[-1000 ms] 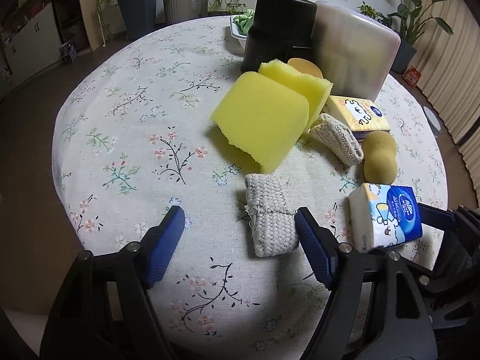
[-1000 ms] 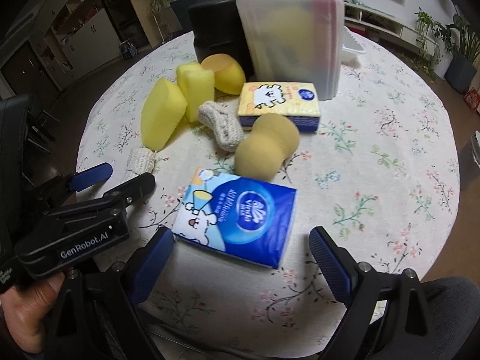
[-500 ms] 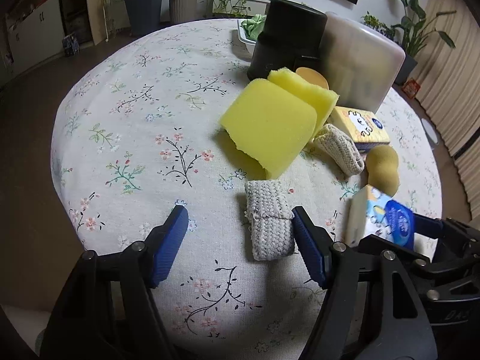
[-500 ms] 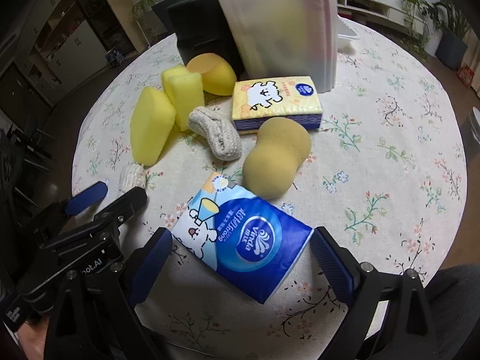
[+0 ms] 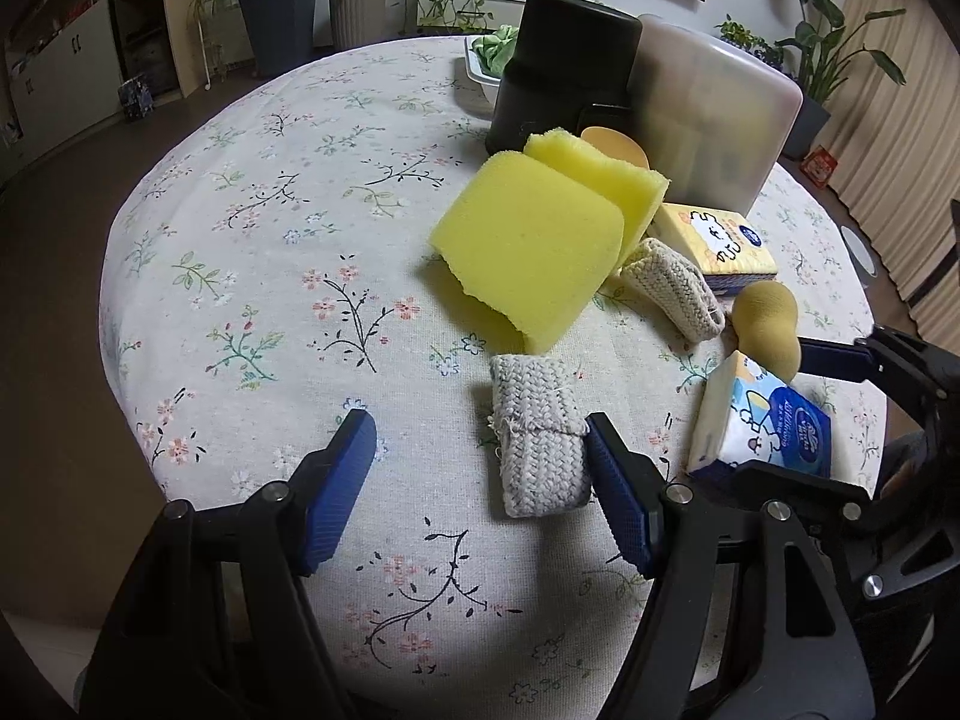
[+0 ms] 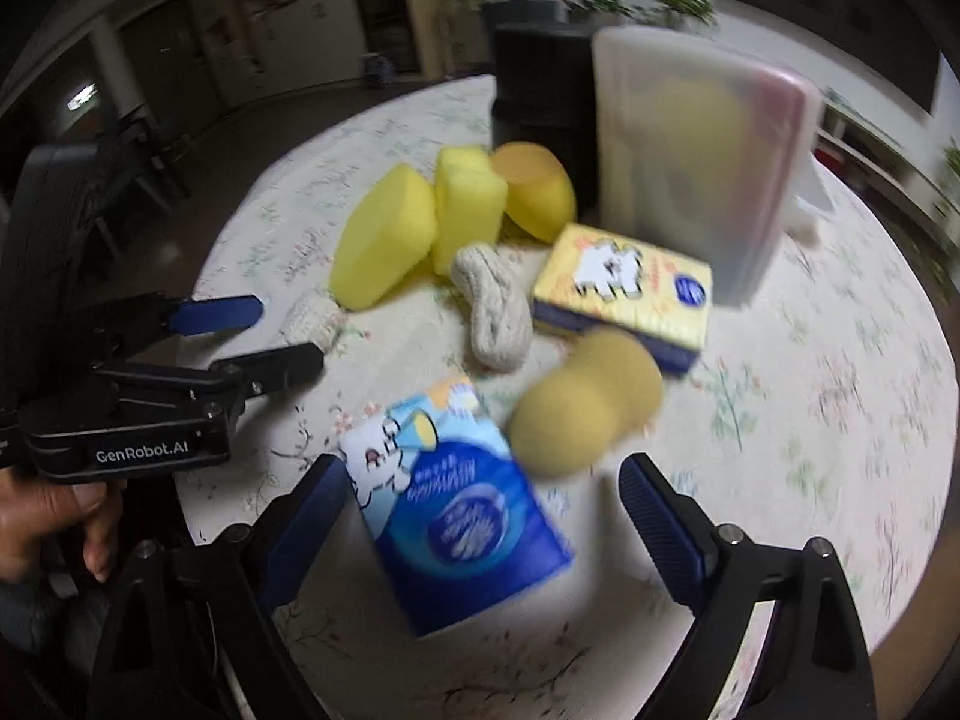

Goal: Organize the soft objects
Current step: 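Grasp the grey knitted sock with the left tool while the right tool grasps the blue Vinda tissue pack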

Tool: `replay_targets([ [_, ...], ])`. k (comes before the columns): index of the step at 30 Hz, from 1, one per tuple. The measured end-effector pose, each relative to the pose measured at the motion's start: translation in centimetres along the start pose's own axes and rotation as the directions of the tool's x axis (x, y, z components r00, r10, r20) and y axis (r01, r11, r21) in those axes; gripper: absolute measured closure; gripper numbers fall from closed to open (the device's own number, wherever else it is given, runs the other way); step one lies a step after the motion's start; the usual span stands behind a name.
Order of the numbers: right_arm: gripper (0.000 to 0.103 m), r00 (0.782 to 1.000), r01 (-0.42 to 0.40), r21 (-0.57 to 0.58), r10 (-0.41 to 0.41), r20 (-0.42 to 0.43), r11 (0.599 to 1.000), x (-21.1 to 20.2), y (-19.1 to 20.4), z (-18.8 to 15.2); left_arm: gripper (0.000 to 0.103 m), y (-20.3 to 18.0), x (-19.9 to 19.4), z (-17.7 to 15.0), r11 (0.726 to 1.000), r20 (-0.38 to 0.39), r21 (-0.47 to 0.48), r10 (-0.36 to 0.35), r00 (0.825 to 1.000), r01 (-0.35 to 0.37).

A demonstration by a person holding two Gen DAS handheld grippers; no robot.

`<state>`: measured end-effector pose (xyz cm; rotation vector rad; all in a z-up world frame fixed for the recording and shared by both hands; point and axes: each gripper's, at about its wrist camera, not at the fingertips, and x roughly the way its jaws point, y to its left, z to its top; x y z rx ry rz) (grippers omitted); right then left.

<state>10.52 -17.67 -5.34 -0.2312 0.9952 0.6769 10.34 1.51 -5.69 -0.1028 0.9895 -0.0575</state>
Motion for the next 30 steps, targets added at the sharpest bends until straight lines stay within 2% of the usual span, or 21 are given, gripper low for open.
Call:
replay_targets([
  [4, 0.013, 1.000, -0.012, -0.011, 0.012, -0.029, 1.000, 0.2, 0.1, -0.1, 0.035, 0.1, -0.1, 0.0, 1.000, 0.000, 0.001, -0.003, 1.000, 0.003],
  [5, 0.018, 0.999, -0.022, 0.007, 0.022, -0.041, 1.000, 0.0, 0.0, -0.5, 0.035, 0.1, -0.1, -0.1, 1.000, 0.000, 0.004, -0.001, 1.000, 0.001],
  [8, 0.019, 0.999, -0.018, 0.017, 0.019, -0.038, 1.000, -0.8, 0.0, -1.8, 0.035, -0.5, 0.1, -0.1, 0.999, 0.002, 0.026, 0.019, 1.000, -0.019],
  [11, 0.020, 0.999, 0.001, -0.034, -0.002, -0.041, 0.999, -0.4, 0.8, -2.3, 0.035, -0.7, 0.1, 0.0, 0.999, -0.001, 0.030, 0.014, 1.000, -0.014],
  [15, 0.020, 1.000, -0.021, -0.079, 0.019, -0.023, 0.997, 0.2, 1.5, -1.3, 0.035, -0.5, 0.1, 0.1, 1.000, -0.007, 0.026, 0.005, 1.000, -0.004],
  [18, 0.026, 0.999, 0.010, -0.126, -0.015, -0.041, 0.992, 0.8, 1.9, -1.3, 0.035, -0.5, 0.1, 0.0, 1.000, -0.008, 0.028, 0.006, 1.000, -0.006],
  [23, 0.026, 0.999, 0.015, -0.128, -0.020, -0.043, 0.992, 0.2, 1.8, -2.3, 0.035, -0.8, 0.1, -0.1, 0.999, -0.013, 0.037, 0.026, 1.000, -0.025],
  [28, 0.027, 0.999, 0.036, -0.147, -0.041, -0.033, 0.988, 0.4, 1.9, -2.2, 0.035, -1.5, 0.3, -0.2, 0.995, -0.033, 0.083, 0.065, 0.997, -0.062],
  [30, 0.031, 0.999, 0.037, -0.147, -0.042, -0.031, 0.988, 0.4, 1.9, -2.0, 0.036, -1.3, 0.3, -0.1, 0.995, -0.038, 0.079, 0.064, 0.997, -0.061],
])
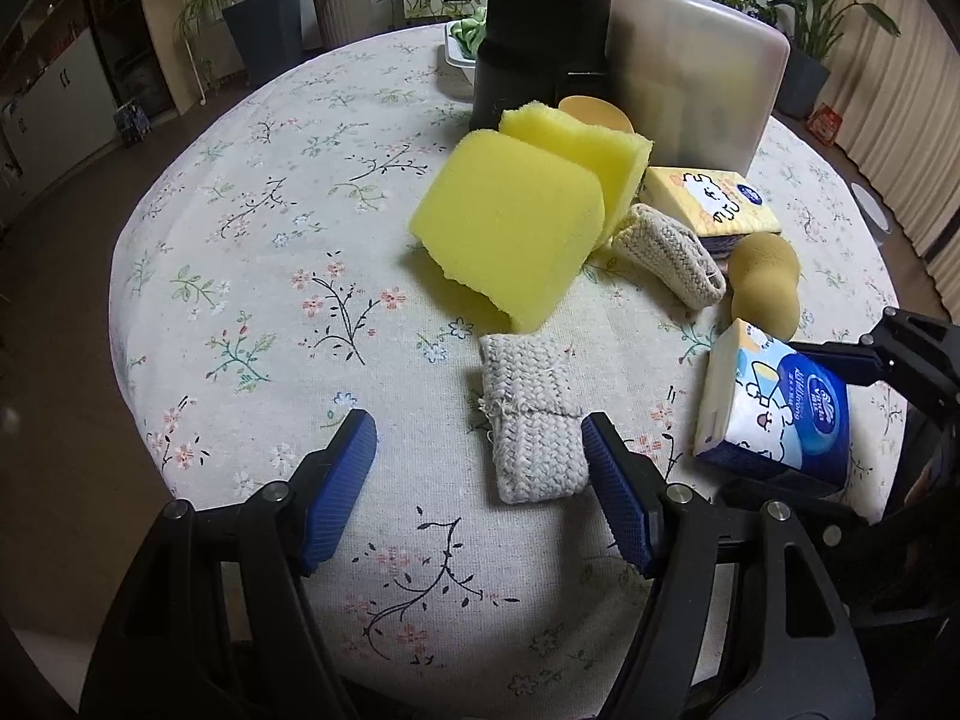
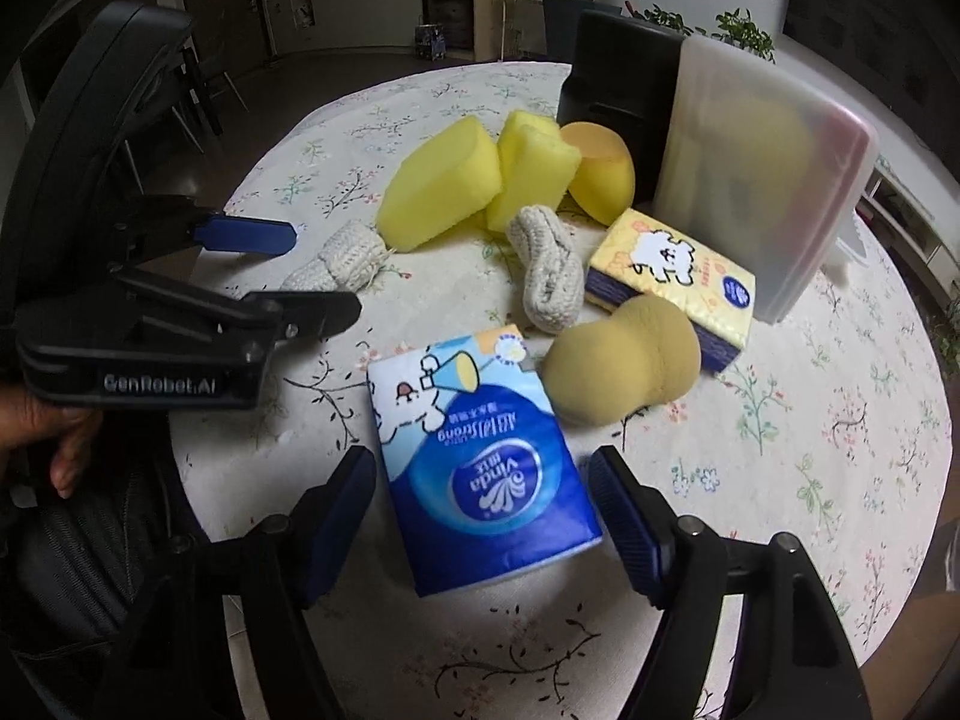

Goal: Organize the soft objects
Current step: 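Grasp the grey knitted sock with the left tool while the right tool grasps the blue Vinda tissue pack, then carry the sock and tissue pack over the white tray with both tools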

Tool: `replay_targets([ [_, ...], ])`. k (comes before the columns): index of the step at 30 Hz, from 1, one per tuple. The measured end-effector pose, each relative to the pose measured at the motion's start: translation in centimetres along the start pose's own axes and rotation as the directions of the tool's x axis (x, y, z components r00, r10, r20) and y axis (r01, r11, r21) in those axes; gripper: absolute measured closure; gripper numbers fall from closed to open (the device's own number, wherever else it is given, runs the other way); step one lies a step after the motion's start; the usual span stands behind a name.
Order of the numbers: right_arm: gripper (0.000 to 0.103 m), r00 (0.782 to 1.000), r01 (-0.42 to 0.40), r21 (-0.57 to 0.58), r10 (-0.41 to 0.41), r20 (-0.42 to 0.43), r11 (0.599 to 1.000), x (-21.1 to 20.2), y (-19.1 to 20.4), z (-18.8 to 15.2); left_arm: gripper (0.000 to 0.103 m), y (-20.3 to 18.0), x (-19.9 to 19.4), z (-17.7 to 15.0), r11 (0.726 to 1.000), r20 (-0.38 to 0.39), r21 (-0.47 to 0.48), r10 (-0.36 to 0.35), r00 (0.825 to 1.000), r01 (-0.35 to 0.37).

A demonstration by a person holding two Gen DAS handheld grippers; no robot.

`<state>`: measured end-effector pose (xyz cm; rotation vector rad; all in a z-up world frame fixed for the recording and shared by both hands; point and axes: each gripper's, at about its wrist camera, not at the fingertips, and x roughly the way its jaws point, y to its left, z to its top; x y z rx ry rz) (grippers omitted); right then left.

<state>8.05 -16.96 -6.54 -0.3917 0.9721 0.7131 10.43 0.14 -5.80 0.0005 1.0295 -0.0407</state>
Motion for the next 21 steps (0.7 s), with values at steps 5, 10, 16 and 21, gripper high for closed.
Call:
replay_targets([
  [5, 0.043, 1.000, 0.003, 0.004, -0.003, 0.015, 1.000, 0.0, 0.2, 0.2, 0.080, 0.2, -0.3, 0.1, 1.000, 0.012, -0.005, 0.010, 1.000, -0.010],
  [10, 0.046, 0.999, 0.014, 0.022, -0.014, 0.028, 1.000, -0.4, 0.4, -0.2, 0.081, 0.5, -0.6, -0.1, 0.999, 0.016, -0.029, -0.014, 1.000, 0.015],
  [16, 0.047, 0.998, 0.001, 0.090, -0.006, 0.055, 0.996, -1.6, 0.0, -1.1, 0.081, 0.2, -1.2, -0.4, 0.999, 0.030, -0.031, -0.032, 0.999, 0.033],
  [21, 0.047, 0.998, -0.021, 0.118, 0.013, 0.068, 0.993, -3.2, -0.3, -1.4, 0.081, -0.5, -1.9, -0.4, 0.999, 0.034, -0.011, -0.047, 0.998, 0.047],
])
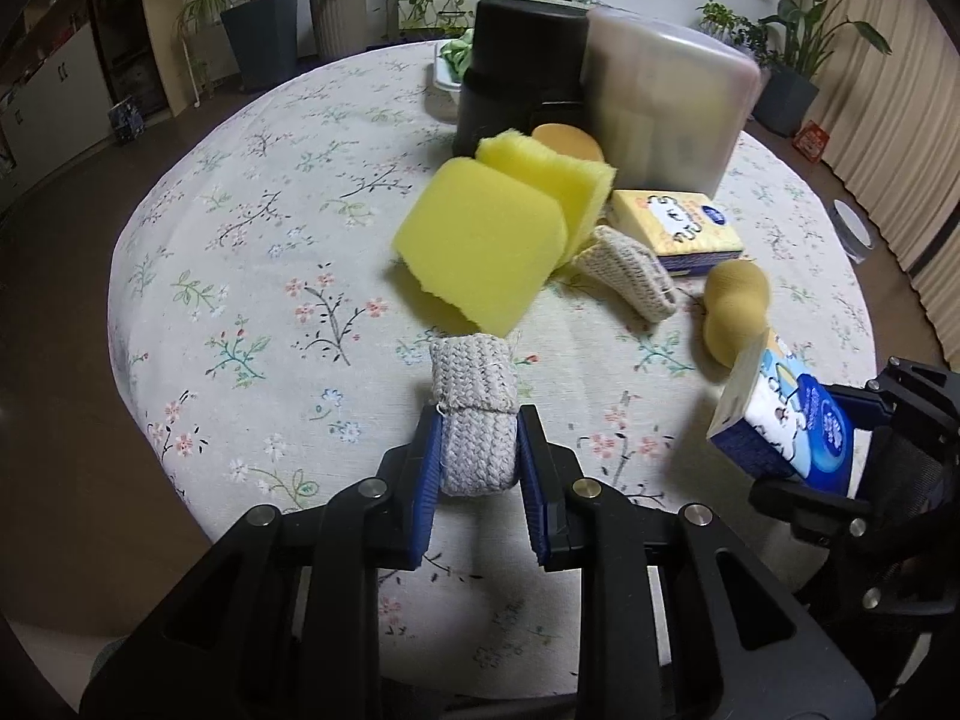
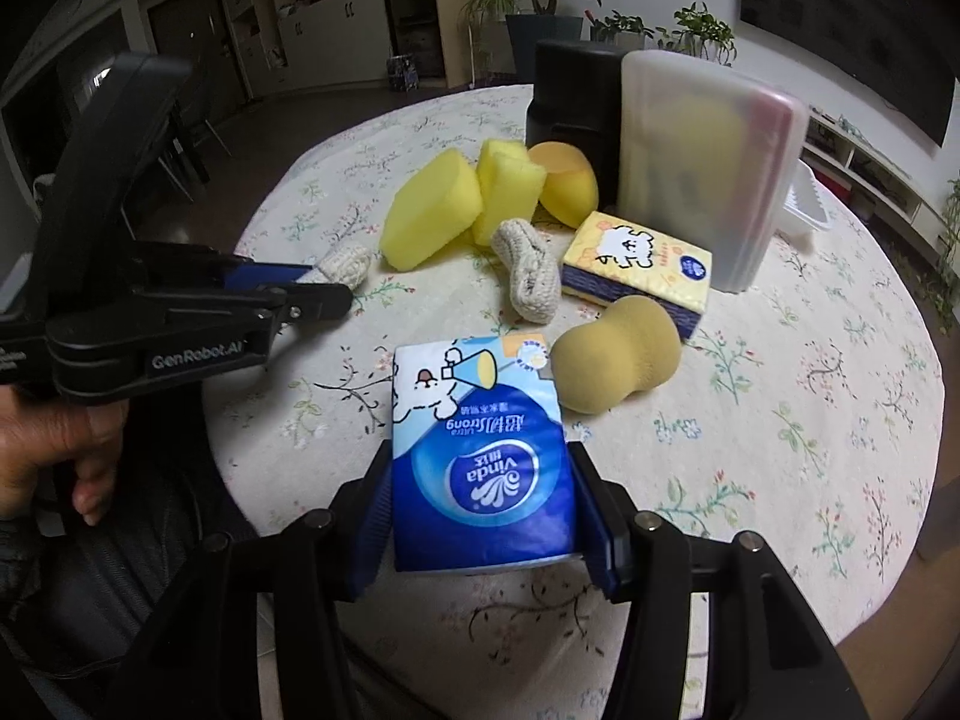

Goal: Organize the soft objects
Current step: 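Carry the sock and tissue pack over the white tray with both tools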

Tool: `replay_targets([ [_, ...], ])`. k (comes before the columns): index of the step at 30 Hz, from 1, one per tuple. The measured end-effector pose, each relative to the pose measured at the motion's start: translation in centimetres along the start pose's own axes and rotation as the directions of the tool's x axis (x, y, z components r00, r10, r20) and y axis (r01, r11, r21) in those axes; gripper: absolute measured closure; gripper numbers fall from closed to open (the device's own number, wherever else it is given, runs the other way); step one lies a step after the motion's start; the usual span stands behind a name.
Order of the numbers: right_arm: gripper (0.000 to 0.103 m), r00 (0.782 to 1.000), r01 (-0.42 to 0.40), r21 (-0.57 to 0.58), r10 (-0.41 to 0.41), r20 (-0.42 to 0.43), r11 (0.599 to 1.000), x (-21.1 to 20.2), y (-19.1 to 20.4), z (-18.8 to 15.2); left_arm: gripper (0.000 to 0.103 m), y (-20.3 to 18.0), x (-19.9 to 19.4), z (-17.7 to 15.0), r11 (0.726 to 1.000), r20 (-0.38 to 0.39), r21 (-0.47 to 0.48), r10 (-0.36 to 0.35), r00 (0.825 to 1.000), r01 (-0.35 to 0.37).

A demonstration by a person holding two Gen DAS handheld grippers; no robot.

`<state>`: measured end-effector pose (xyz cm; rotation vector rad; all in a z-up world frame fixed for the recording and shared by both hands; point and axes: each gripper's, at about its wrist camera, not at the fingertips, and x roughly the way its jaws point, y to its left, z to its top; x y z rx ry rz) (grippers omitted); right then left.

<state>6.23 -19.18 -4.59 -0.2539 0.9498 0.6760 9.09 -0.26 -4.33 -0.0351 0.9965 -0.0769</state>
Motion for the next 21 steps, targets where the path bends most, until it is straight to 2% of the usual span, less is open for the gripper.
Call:
replay_targets([
  [7, 0.047, 1.000, 0.021, 0.073, -0.021, -0.006, 0.997, -2.9, -3.2, -0.6, 0.081, 1.6, -1.1, 0.9, 1.000, 0.006, -0.015, -0.007, 1.000, 0.007],
  [14, 0.047, 0.984, 0.169, 0.211, -0.178, 0.021, 0.963, -6.7, -11.8, 0.2, 0.081, 6.5, -2.4, 4.9, 0.998, 0.060, -0.056, 0.041, 0.997, -0.038],
  [21, 0.047, 0.956, 0.275, 0.248, -0.291, 0.032, 0.929, -7.5, -18.6, 3.0, 0.081, 9.7, -1.7, 10.5, 0.997, 0.107, -0.074, 0.031, 0.994, -0.024],
])
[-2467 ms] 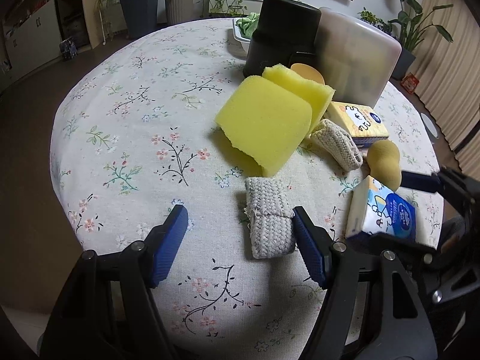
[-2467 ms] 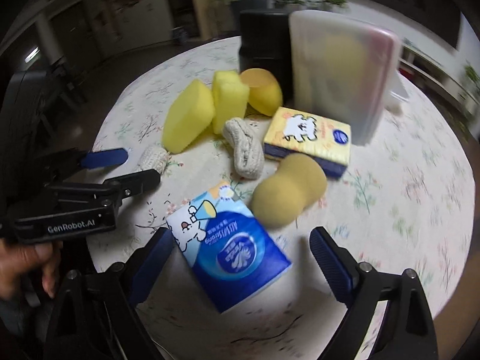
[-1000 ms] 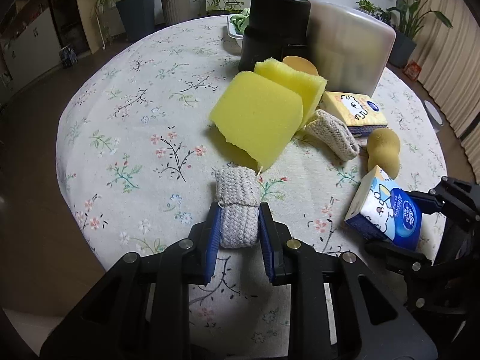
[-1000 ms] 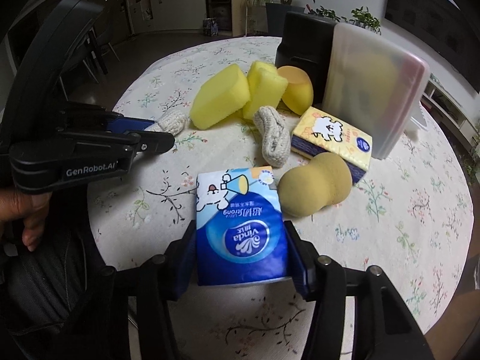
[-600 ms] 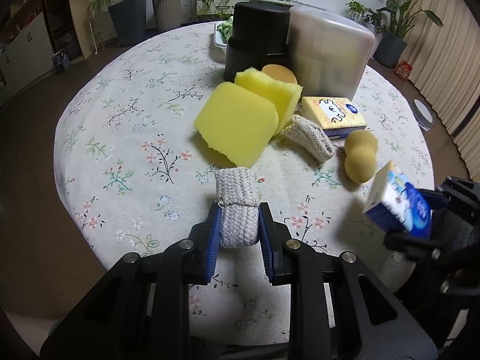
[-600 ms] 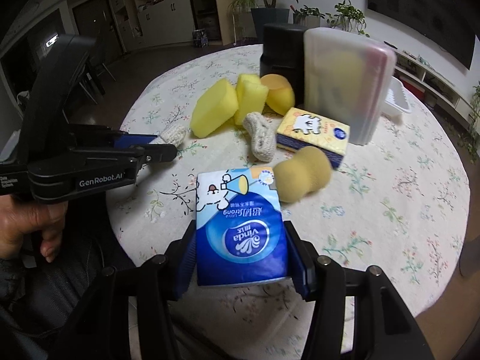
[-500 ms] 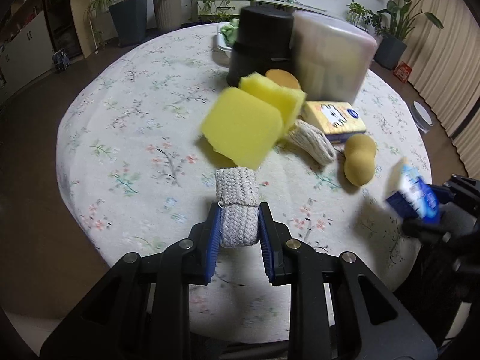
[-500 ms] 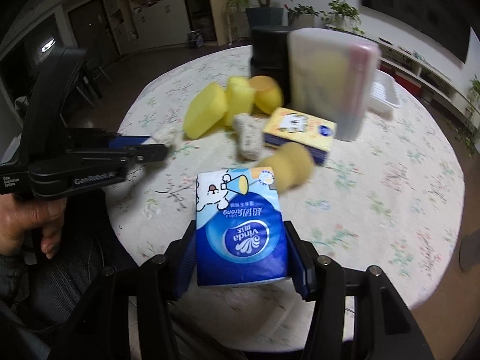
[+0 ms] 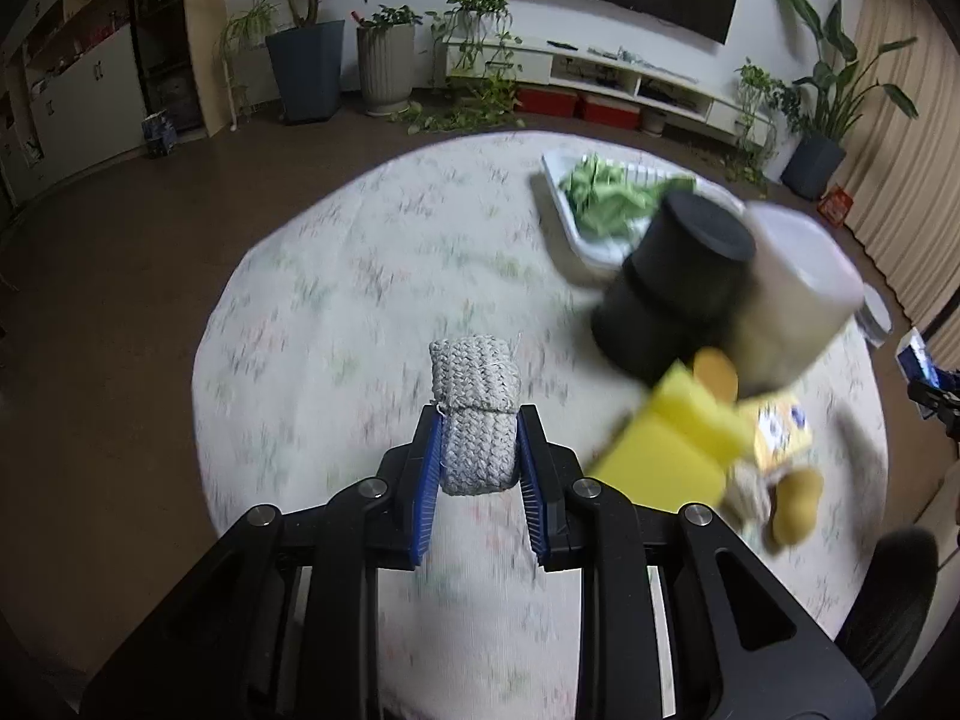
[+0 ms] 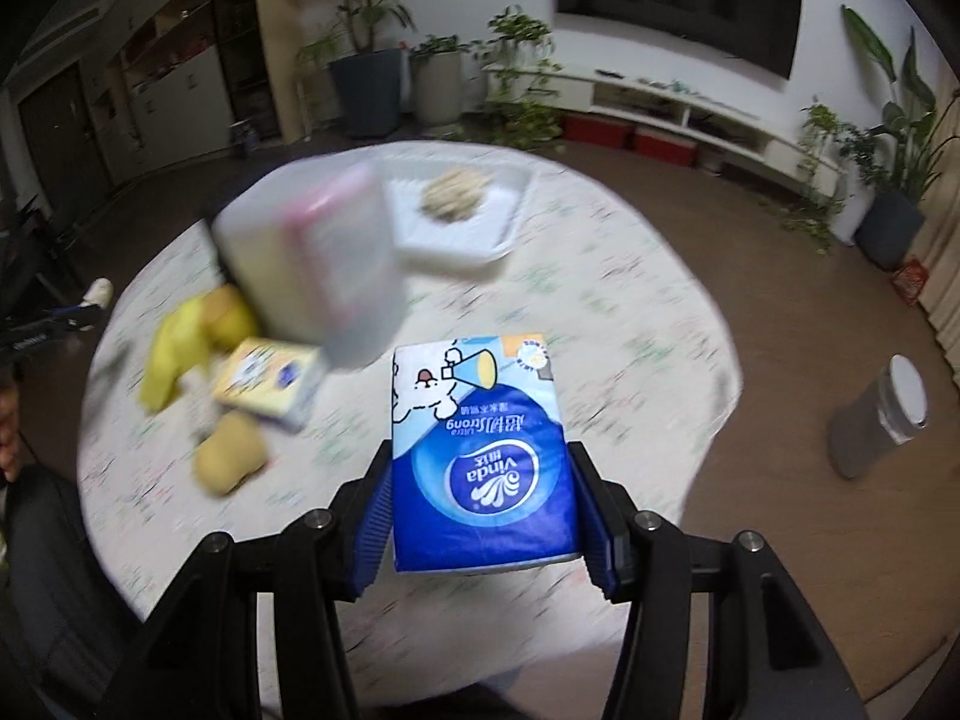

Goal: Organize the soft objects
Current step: 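Carry the sock and tissue pack over the white tray with both tools, then open the left tool to drop the sock while the right tool releases the tissue pack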

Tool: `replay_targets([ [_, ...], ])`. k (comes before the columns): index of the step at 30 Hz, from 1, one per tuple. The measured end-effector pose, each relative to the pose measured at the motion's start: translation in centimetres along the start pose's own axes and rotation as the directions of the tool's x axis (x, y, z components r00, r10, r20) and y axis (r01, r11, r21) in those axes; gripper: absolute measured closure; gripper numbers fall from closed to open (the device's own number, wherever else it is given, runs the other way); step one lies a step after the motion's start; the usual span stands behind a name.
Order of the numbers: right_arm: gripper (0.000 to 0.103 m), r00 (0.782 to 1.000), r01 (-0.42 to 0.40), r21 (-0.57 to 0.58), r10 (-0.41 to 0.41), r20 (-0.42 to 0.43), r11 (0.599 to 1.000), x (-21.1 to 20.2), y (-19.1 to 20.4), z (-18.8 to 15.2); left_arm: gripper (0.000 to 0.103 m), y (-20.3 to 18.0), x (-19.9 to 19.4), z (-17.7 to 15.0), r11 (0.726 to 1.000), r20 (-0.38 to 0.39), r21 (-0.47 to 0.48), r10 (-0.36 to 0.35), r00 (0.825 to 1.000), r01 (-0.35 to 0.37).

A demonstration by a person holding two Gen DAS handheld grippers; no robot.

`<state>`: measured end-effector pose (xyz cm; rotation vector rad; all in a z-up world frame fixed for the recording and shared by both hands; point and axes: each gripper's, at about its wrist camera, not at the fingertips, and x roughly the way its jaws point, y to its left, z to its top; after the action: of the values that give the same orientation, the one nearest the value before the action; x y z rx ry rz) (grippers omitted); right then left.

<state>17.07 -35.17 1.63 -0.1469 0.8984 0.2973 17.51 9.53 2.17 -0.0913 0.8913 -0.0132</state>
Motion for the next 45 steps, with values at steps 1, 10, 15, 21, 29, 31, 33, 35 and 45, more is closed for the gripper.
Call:
replay_targets([
  [1, 0.047, 1.000, 0.008, 0.002, -0.008, -0.001, 1.000, 0.5, -0.7, 0.7, 0.081, -0.1, 0.4, 1.2, 1.000, 0.007, 0.012, 0.001, 1.000, -0.001],
  [10, 0.047, 0.999, 0.037, -0.009, -0.037, -0.014, 0.999, 5.2, -3.7, 7.4, 0.081, -1.9, 4.2, 10.4, 0.995, 0.032, 0.098, -0.035, 0.999, 0.032],
  [15, 0.047, 0.999, 0.033, -0.031, -0.033, -0.016, 0.999, 7.8, -4.3, 11.1, 0.081, -4.3, 7.4, 15.4, 0.978, 0.025, 0.196, -0.076, 0.997, 0.070],
  [21, 0.047, 1.000, 0.025, -0.093, -0.026, -0.012, 0.995, 10.5, -3.3, 16.0, 0.081, -8.2, 11.5, 19.5, 0.945, -0.006, 0.306, -0.123, 0.992, 0.119],
  [29, 0.047, 0.997, -0.045, -0.222, 0.031, -0.064, 0.974, 15.3, -0.1, 18.9, 0.081, -12.9, 16.5, 22.9, 0.892, -0.095, 0.387, -0.213, 0.972, 0.234],
  [31, 0.047, 0.995, -0.074, -0.242, 0.055, -0.083, 0.967, 16.1, 0.5, 18.9, 0.081, -13.6, 17.7, 22.8, 0.874, -0.133, 0.410, -0.224, 0.966, 0.259],
  [33, 0.047, 0.992, -0.101, -0.254, 0.078, -0.100, 0.962, 16.8, 0.9, 18.7, 0.081, -14.1, 18.9, 22.4, 0.856, -0.179, 0.431, -0.228, 0.957, 0.284],
  [35, 0.047, 0.989, -0.126, -0.265, 0.099, -0.113, 0.956, 17.4, 1.2, 18.4, 0.081, -14.3, 19.9, 21.8, 0.842, -0.208, 0.447, -0.231, 0.950, 0.302],
  [45, 0.047, 0.981, -0.139, -0.304, 0.090, -0.170, 0.943, 19.9, 2.1, 17.3, 0.079, -16.1, 22.7, 19.9, 0.795, -0.284, 0.484, -0.252, 0.925, 0.366],
])
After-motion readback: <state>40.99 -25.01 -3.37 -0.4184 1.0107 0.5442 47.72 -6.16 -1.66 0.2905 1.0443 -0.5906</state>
